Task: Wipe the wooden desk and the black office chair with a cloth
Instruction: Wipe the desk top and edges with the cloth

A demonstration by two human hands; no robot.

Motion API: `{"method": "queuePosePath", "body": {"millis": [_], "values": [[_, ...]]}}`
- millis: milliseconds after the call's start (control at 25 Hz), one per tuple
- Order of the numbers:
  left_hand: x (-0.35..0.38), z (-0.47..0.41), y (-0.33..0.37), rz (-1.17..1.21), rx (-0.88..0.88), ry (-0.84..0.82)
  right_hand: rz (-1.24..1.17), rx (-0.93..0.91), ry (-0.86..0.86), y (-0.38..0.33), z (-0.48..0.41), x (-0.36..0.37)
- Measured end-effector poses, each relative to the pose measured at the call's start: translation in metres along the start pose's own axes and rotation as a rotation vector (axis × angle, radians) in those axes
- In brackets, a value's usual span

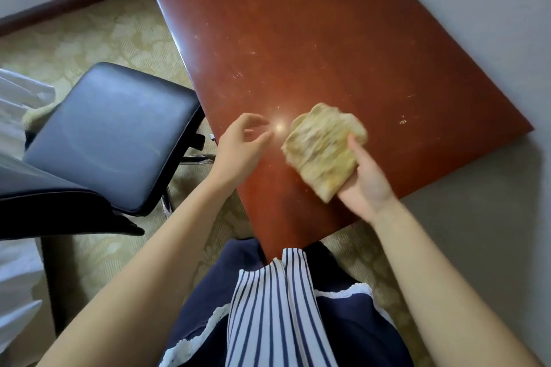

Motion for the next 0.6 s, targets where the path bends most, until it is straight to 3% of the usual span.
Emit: {"method": "queuePosePath", "body": {"millis": [80, 160, 240, 320, 440, 600], "values": [[-0.002, 0.004, -0.026, -0.029, -0.105, 0.048, 0.286, -0.181, 0.211, -0.018, -0.006, -0.016], [-0.001, 0.012, -0.051, -0.039, -0.205, 0.079, 0.79, -0.248, 0.478, -0.026, -0.017, -0.029], [0.002, 0.026, -0.071, -0.02, -0.249, 0.1, 1.257, -0.323, 0.555, -0.013, -0.034, -0.03], [0.007, 0.036, -0.085, 0.013, -0.286, 0.091, 1.555, -0.364, 0.503, 0.011, -0.048, -0.021], [0.01, 0.046, -0.097, 0.05, -0.385, 0.101, 1.742, -0.35, 0.402, 0.051, -0.05, -0.003], [0.013, 0.054, -0.099, 0.115, -0.475, 0.127, 2.089, -0.523, 0.061, 0.091, -0.027, 0.01]]}}
Point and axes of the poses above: each hand's wrist, its own z-axis away from the middle knuckle, its own x-axis out of the palm, y = z × x, the point moved 2 cm from there along -z, towards the middle knuckle, and after that the axes turned 14 degrees about z, right-handed, at the moved point
